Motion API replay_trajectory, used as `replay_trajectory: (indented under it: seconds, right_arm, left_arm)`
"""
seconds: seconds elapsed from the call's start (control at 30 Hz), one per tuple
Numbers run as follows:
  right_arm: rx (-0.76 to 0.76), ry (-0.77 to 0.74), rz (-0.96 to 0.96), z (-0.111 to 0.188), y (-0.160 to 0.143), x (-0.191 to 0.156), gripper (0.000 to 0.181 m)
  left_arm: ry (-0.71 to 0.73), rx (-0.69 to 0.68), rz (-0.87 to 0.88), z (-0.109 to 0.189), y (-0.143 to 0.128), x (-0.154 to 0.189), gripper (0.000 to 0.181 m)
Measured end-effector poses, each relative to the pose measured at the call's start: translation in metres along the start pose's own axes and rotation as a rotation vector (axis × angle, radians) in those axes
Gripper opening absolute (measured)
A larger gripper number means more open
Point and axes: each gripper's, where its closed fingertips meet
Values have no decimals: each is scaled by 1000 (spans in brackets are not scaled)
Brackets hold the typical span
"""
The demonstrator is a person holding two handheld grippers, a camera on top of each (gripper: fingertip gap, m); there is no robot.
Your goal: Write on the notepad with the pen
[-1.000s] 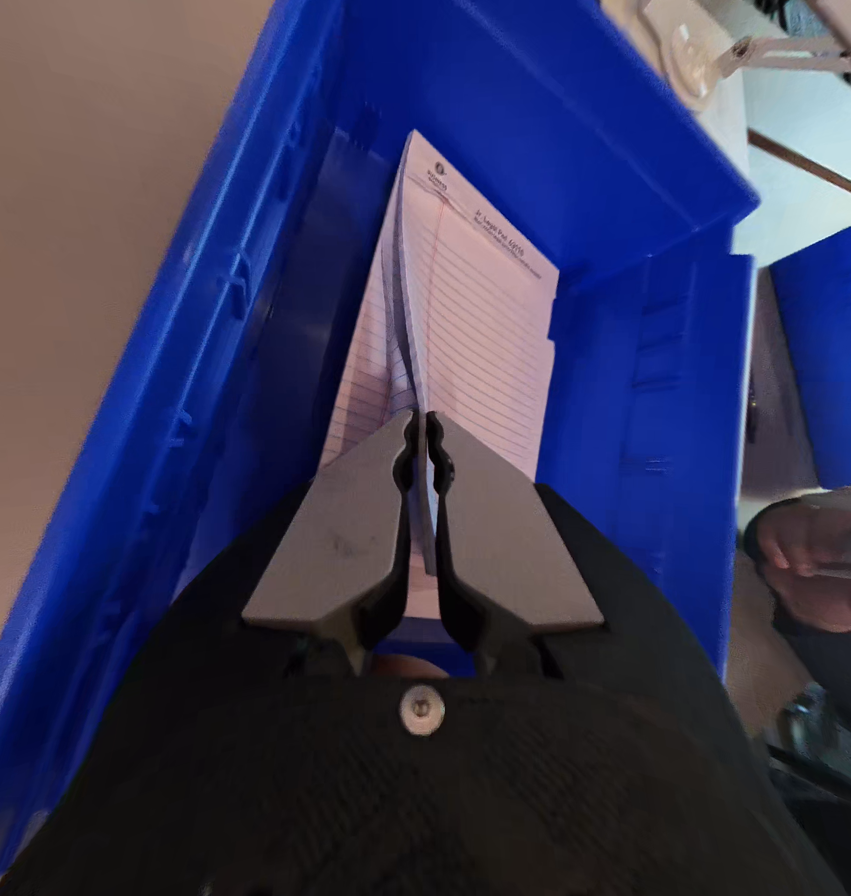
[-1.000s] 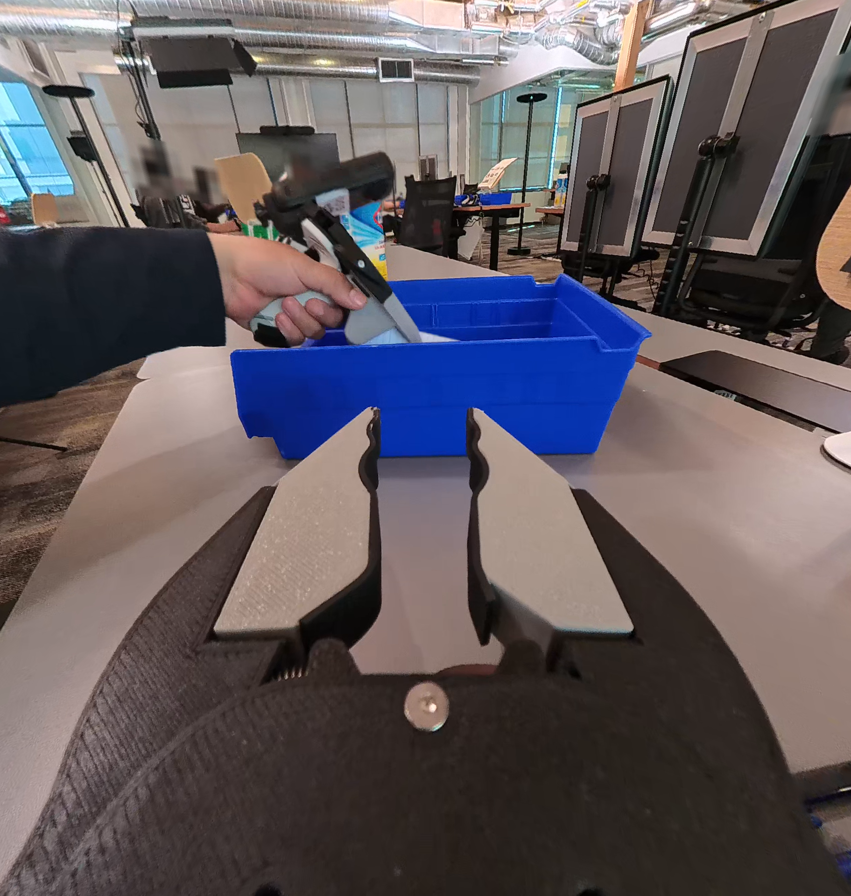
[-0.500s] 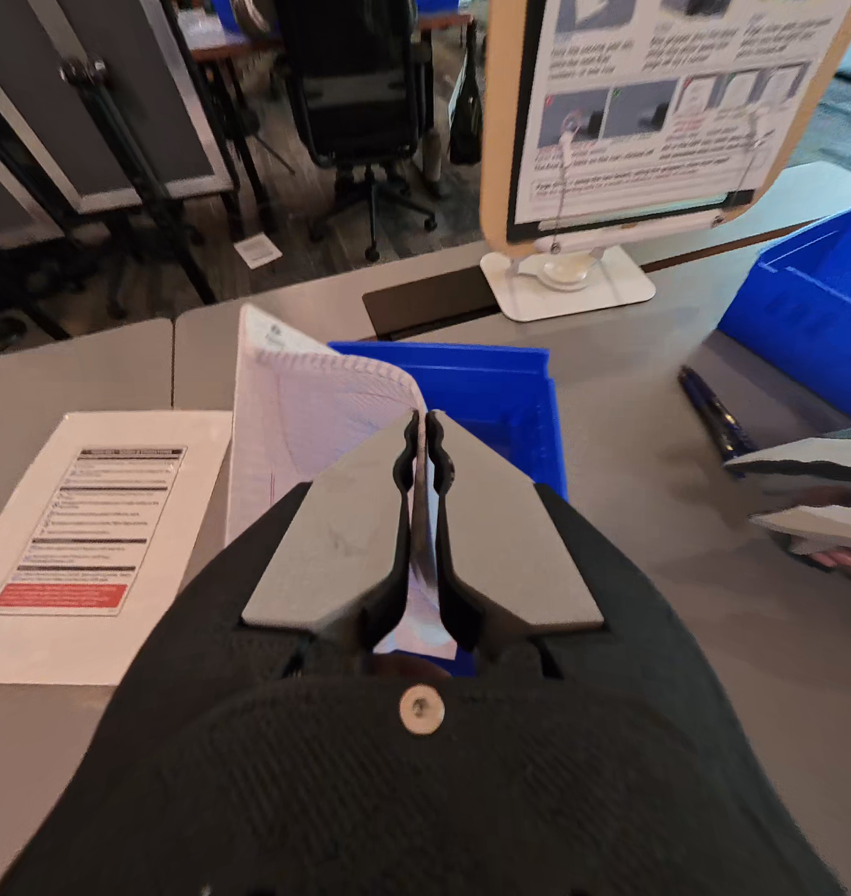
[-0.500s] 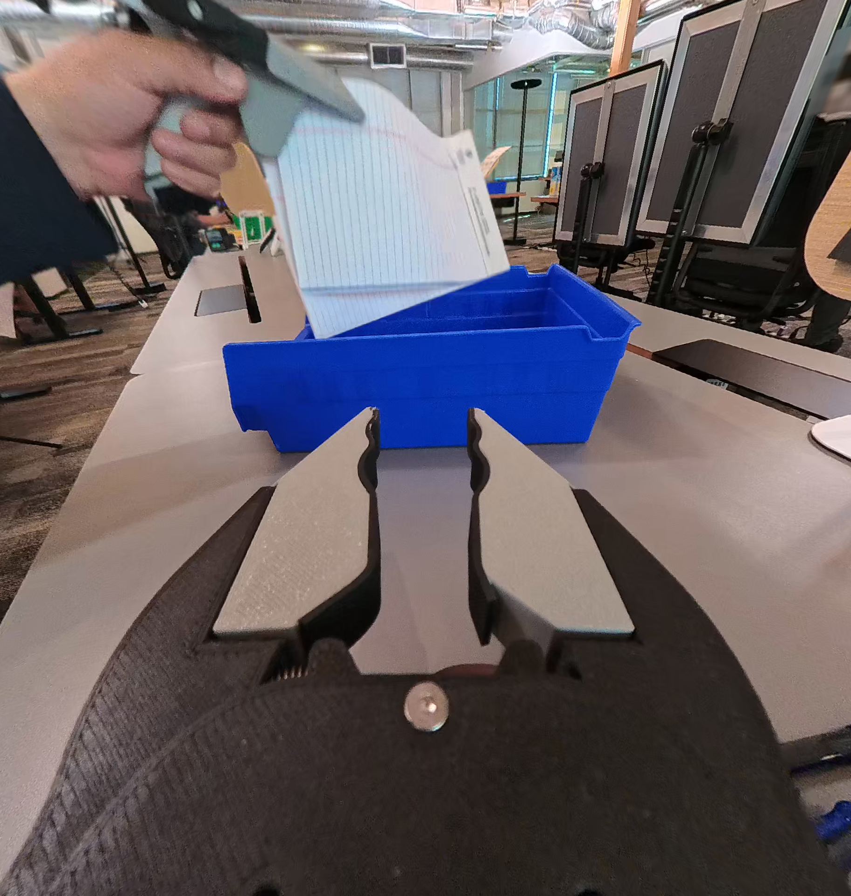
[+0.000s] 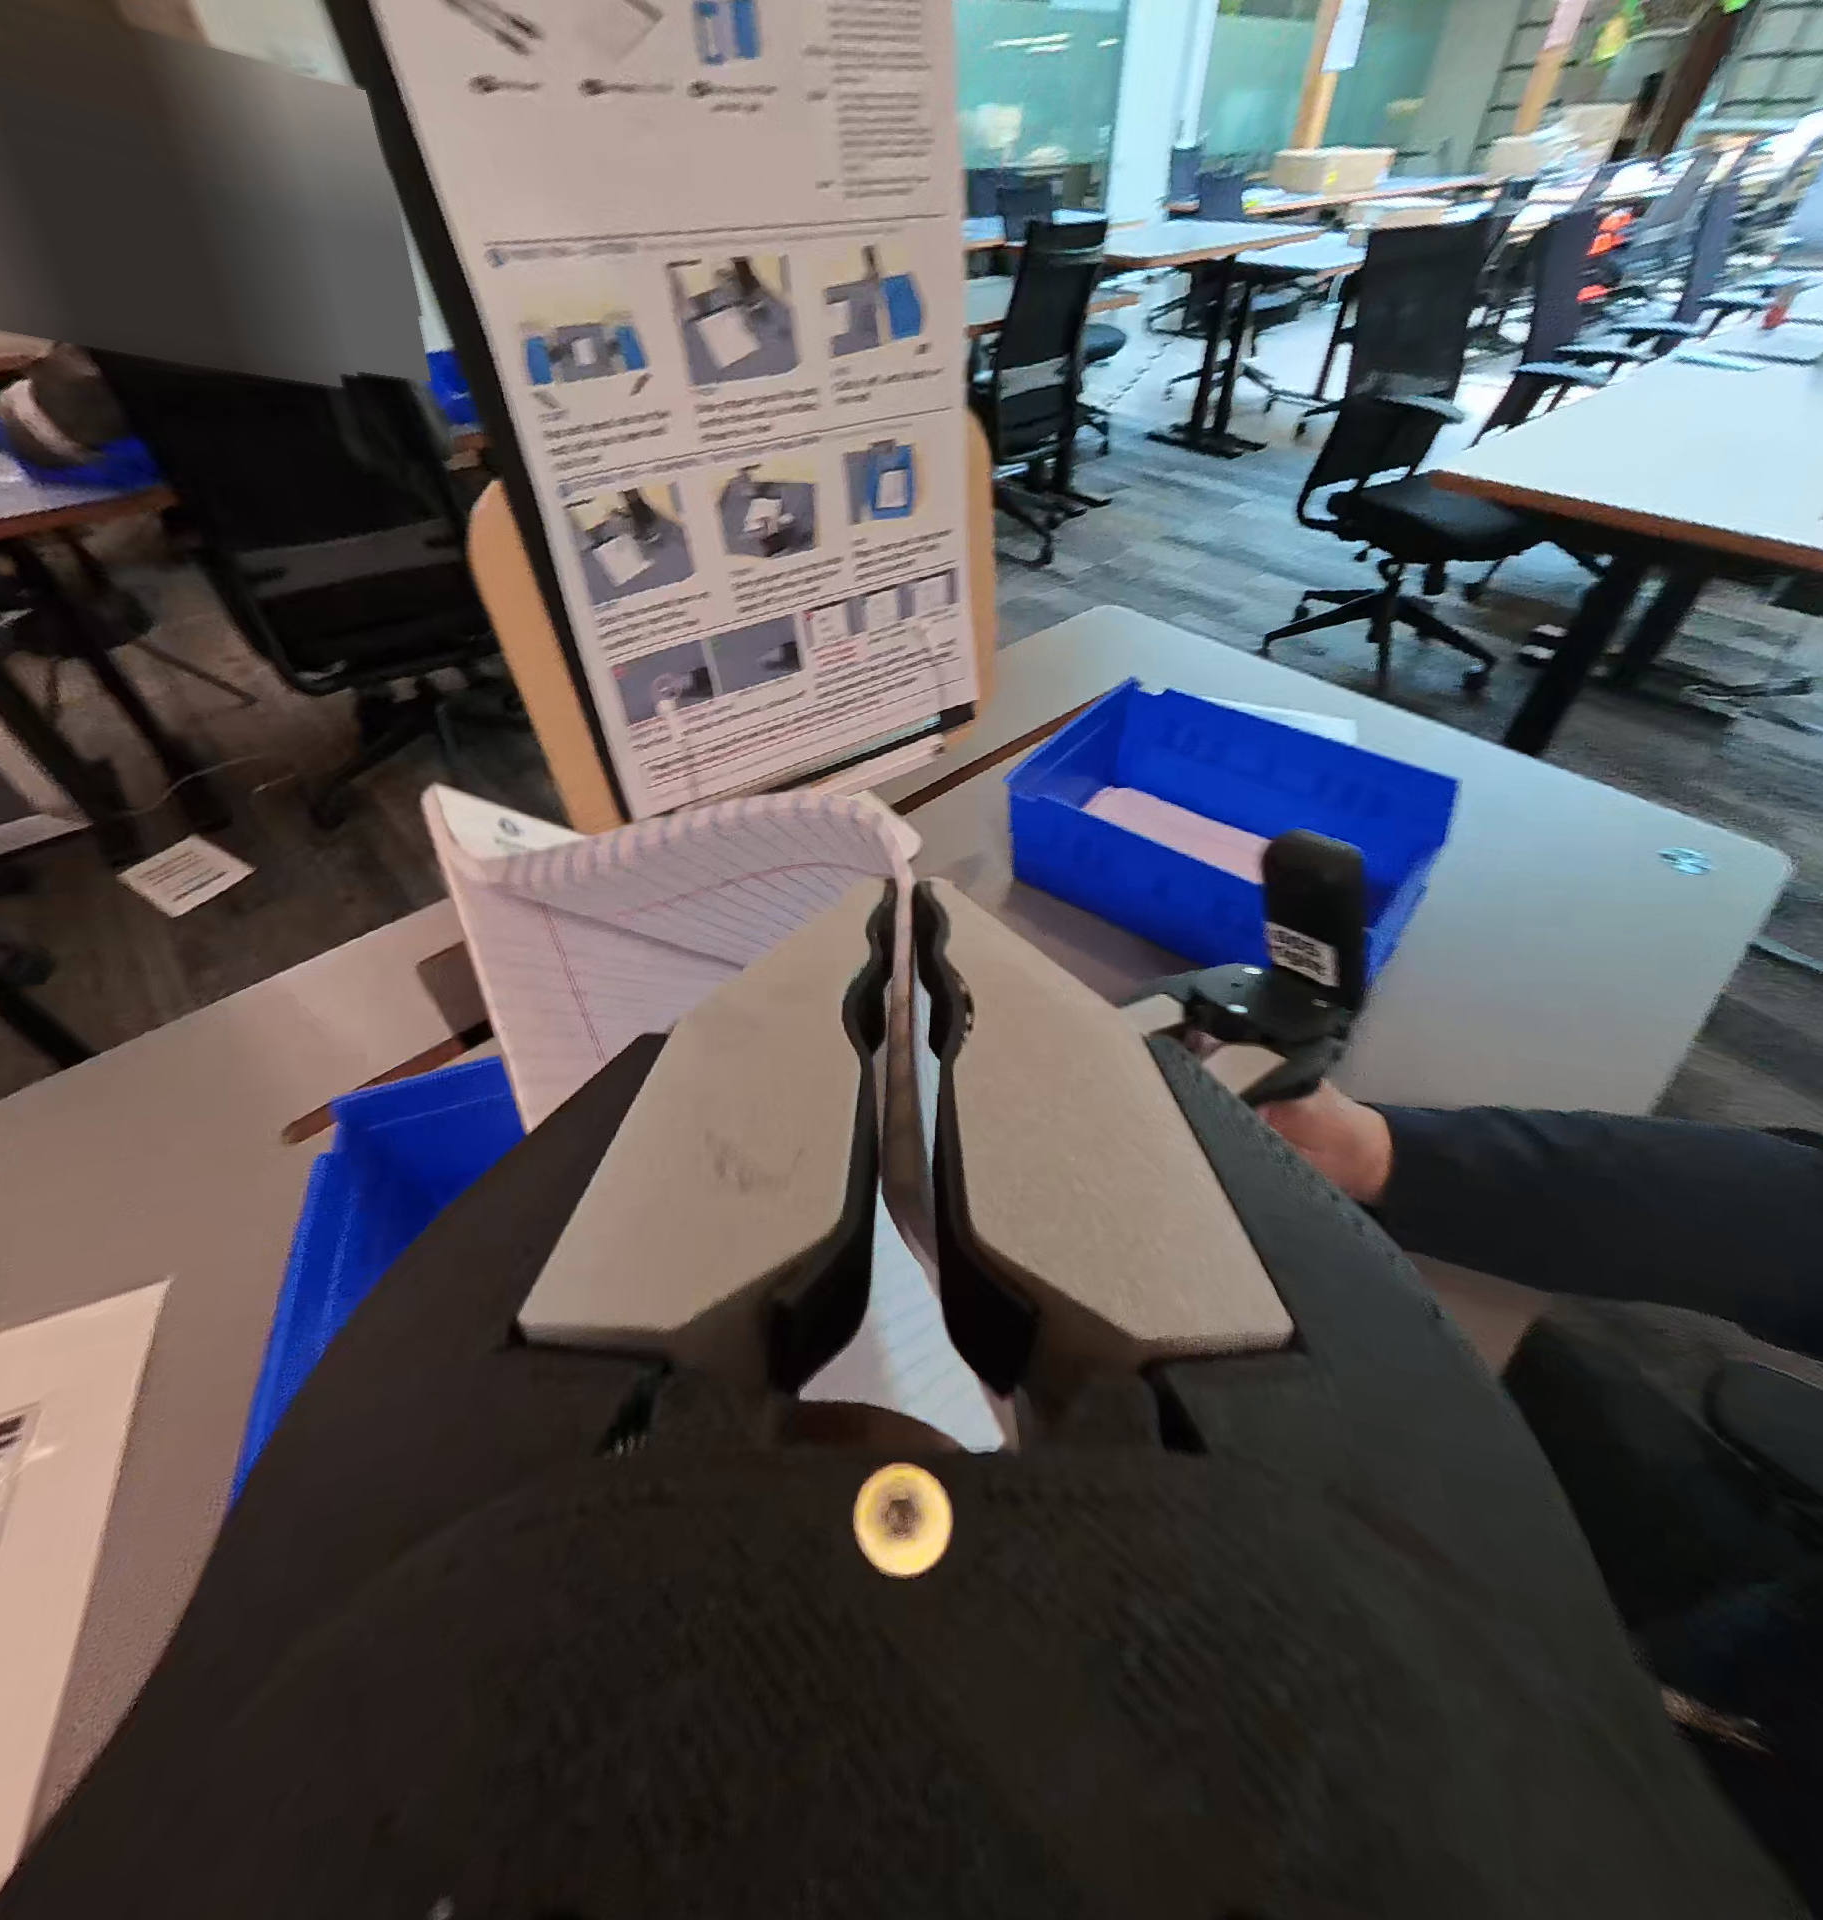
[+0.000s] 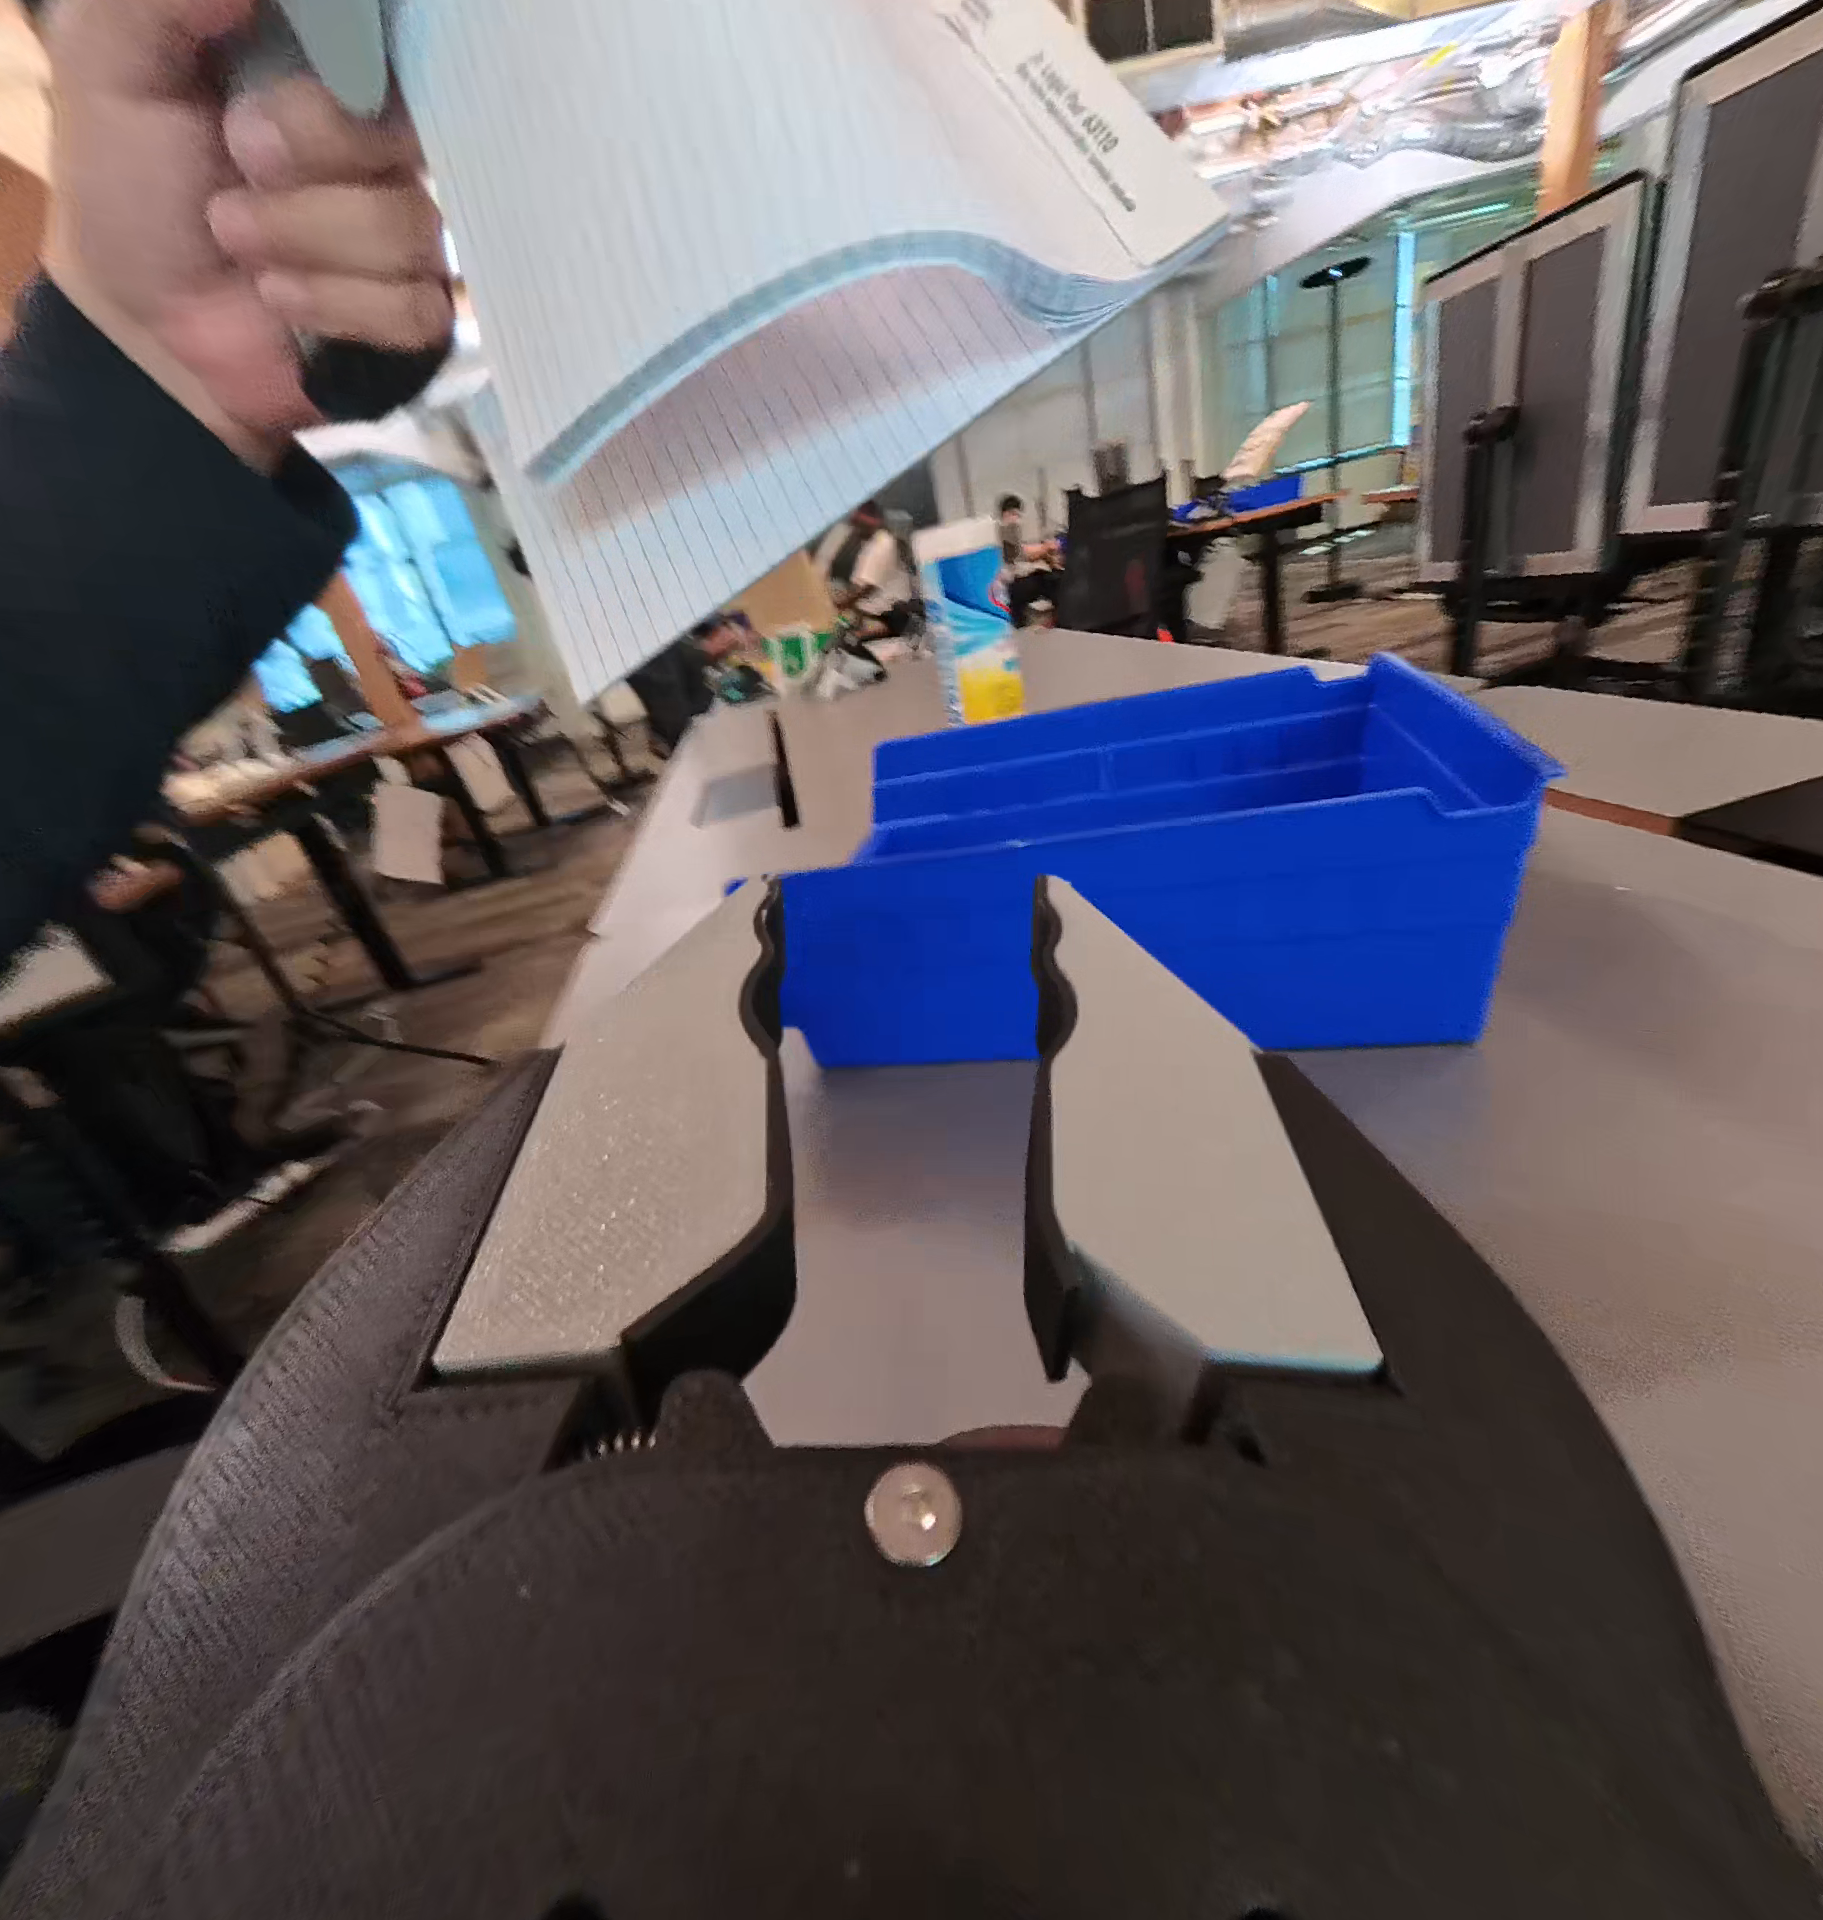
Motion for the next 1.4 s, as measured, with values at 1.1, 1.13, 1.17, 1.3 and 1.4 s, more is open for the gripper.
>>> replay_trajectory:
  seconds: [1.1, 1.13, 1.17, 1.3, 1.4]
  right_arm:
    - [48, 86, -359, 26, 32, 32, 0]
    - [14, 59, -339, 25, 27, 34, 1]
    - [-7, 22, -320, 23, 23, 36, 2]
    - [-18, -2, -326, 27, 25, 43, 1]
    - [-21, -38, -352, 32, 24, 53, 1]
  left_arm:
    - [-69, -27, 109, -11, -74, 59, 22]
    - [-13, -82, 105, -9, -85, 46, 24]
    - [53, -142, 100, -8, -100, 31, 26]
    - [208, -402, 111, -10, -175, -11, 28]
    - [224, -534, 139, -17, -227, -24, 23]
Point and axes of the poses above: each gripper's, where its closed fingertips meet, z back along the fingers, y out of its top, x = y × z across the jaws, and after that the axes turned 7 degrees about -y, right-handed
